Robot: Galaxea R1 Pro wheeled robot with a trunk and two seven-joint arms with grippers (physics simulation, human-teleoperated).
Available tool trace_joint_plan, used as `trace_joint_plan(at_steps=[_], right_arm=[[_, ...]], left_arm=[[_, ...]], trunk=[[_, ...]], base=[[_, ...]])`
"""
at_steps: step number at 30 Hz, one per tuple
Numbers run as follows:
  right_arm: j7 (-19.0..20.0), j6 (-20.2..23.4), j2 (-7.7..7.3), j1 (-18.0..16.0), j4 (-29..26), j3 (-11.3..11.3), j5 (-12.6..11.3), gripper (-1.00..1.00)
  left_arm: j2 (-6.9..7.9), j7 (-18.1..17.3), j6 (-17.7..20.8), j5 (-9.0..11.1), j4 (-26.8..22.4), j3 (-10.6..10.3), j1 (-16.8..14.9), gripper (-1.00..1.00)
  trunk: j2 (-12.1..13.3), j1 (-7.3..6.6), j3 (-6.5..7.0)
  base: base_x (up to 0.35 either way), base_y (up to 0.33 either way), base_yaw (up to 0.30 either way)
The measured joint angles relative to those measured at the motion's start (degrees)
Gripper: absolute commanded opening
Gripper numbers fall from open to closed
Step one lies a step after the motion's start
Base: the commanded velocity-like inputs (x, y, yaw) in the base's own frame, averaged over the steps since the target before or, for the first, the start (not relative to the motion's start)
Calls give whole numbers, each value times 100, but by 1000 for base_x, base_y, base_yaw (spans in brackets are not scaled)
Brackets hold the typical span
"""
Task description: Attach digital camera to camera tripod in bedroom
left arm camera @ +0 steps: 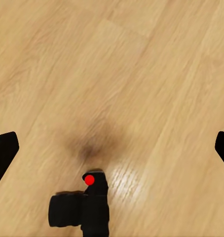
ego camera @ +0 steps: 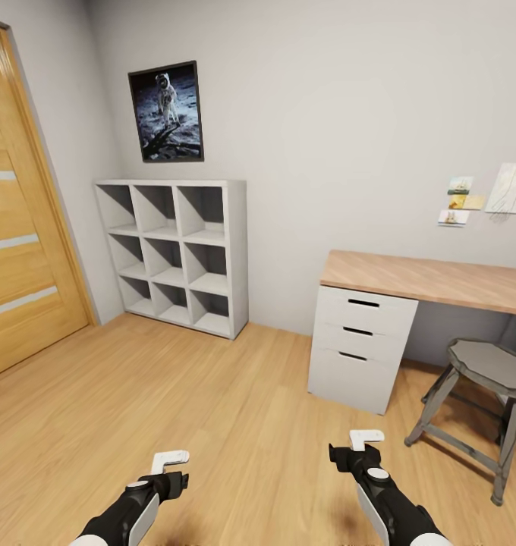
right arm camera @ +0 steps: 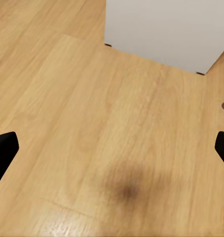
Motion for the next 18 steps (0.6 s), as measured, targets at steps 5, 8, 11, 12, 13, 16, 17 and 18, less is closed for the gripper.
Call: trace_joint_plan(at_steps=[5, 8, 11, 12, 13, 16, 17, 18], right_arm=[[-38, 48, 2, 0, 1, -23, 85, 100], [-71, 140, -1, 0, 2, -34, 146, 100], [-79, 174, -3, 0, -2, -36, 157, 100], [-81, 179, -4, 0, -1, -37, 159, 100], [-82, 182, -4, 0, -2, -37, 160, 100], [-84, 190, -5, 0, -4, -37, 162, 100], [-84, 191, -5, 0, -5, -38, 164, 100], [-85, 195, -5, 0, -6, -38, 168, 100]], left_arm=[[6, 6, -1, 1, -3, 1, 0, 100], [8, 44, 3, 1, -76, 1, 0, 100], [7, 90, 9, 1, -226, 3, 0, 100], [8, 97, 11, 2, -261, 3, 0, 100], [8, 103, 12, 2, -291, 2, 0, 100], [9, 114, 15, 0, -353, 2, 0, 100], [9, 116, 16, 0, -366, 2, 0, 100], [4, 122, 17, 1, -400, 1, 0, 100]], trunk=[[-201, 110, -90], [-321, 176, -144], [-441, 242, -197], [-481, 264, -215], [-521, 286, -233], [-642, 352, -287], [-682, 373, -305], [-722, 395, -323]], base=[[0, 0, 0], [0, 0, 0], [0, 0, 0], [0, 0, 0], [0, 0, 0], [0, 0, 0], [0, 0, 0], [0, 0, 0]])
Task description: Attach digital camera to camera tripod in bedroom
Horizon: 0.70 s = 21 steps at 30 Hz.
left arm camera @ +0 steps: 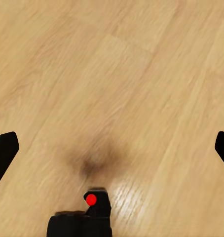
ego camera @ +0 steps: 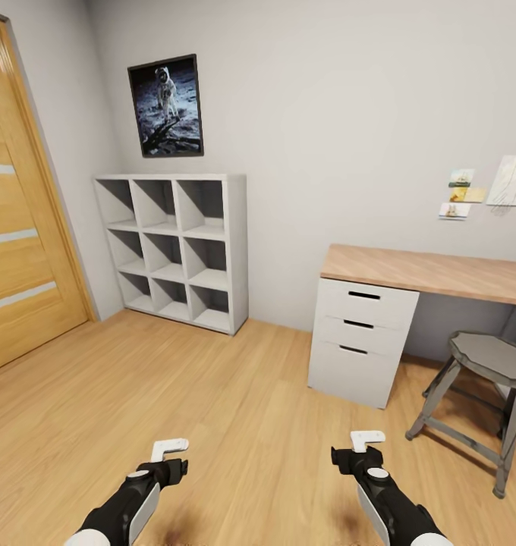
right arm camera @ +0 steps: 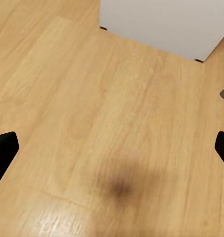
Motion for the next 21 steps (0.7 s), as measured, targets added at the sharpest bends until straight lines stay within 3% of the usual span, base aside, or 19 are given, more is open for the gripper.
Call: trace_joint_plan(at_steps=[21], right_arm=[[2, 2, 6, 0, -351, 8, -3, 100]], left_arm=[[30, 4, 1, 1, -18, 8, 0, 100]], trunk=[[-842, 461, -377]], base=[[0, 0, 0]])
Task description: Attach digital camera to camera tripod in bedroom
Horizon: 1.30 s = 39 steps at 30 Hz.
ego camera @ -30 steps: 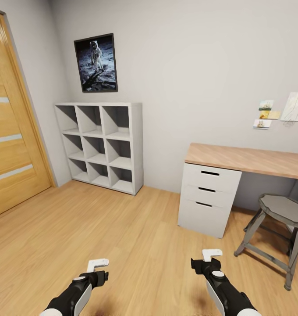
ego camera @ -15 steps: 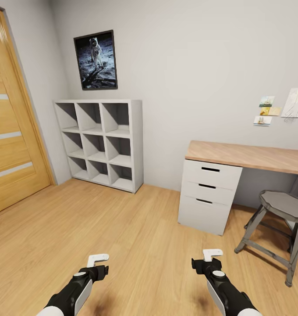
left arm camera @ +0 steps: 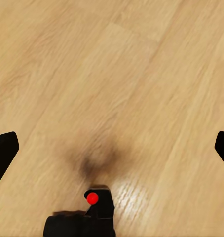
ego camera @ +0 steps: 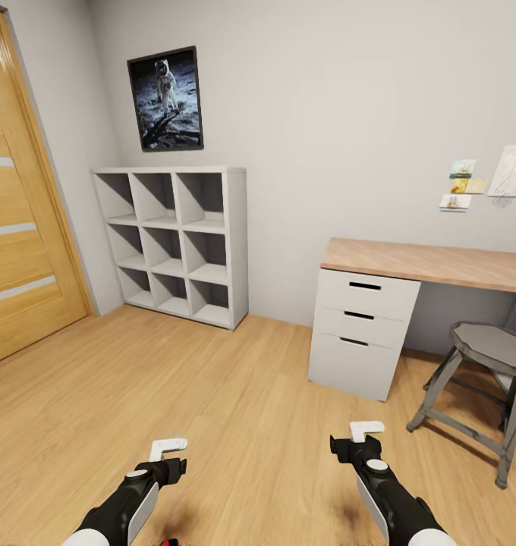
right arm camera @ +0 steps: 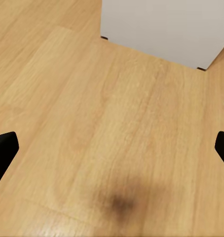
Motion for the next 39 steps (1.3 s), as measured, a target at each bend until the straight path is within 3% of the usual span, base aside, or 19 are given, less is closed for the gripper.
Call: trace_joint_plan(at_steps=[30, 39], right_arm=[[-17, 98, 1, 0, -75, -7, -1, 100], [-390, 155, 2, 0, -114, 11, -4, 100]], left_arm=[[8, 11, 43, 0, 17, 1, 0, 100], [37, 11, 43, 3, 18, 7, 0, 100]], trunk=[[-1203, 659, -539], [-1216, 683, -738]], base=[[0, 0, 0], [0, 0, 0]])
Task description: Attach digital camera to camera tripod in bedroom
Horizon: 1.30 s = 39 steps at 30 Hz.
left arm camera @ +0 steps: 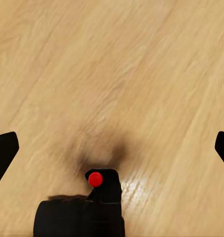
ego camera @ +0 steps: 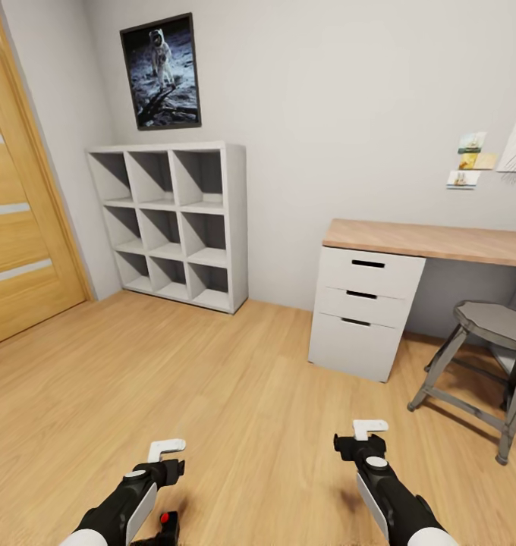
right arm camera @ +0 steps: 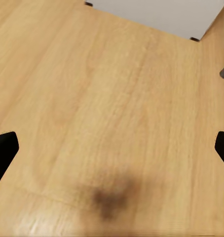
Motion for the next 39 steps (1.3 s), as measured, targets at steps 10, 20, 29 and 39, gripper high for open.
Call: trace_joint_plan(at_steps=[10, 20, 29, 39], right_arm=[[-93, -31, 5, 0, -2, -21, 5, 100], [-96, -28, 1, 0, -4, -15, 10, 100], [-96, 11, -7, 0, -78, -15, 11, 100], [-102, 27, -25, 0, -104, -19, 11, 100]], left_arm=[[6, 0, 0, -3, 0, -1, 0, 100], [7, 0, 7, -3, 33, -2, 0, 100], [11, -2, 316, -3, 13, -3, 0, 100], [49, -3, 428, -3, -8, -10, 0, 100]], trunk=[[-14, 26, -222], [-27, 52, -444], [-39, 75, -643], [-53, 100, -865]], base=[[0, 0, 0], [0, 0, 0], [0, 0, 0], [0, 0, 0]])
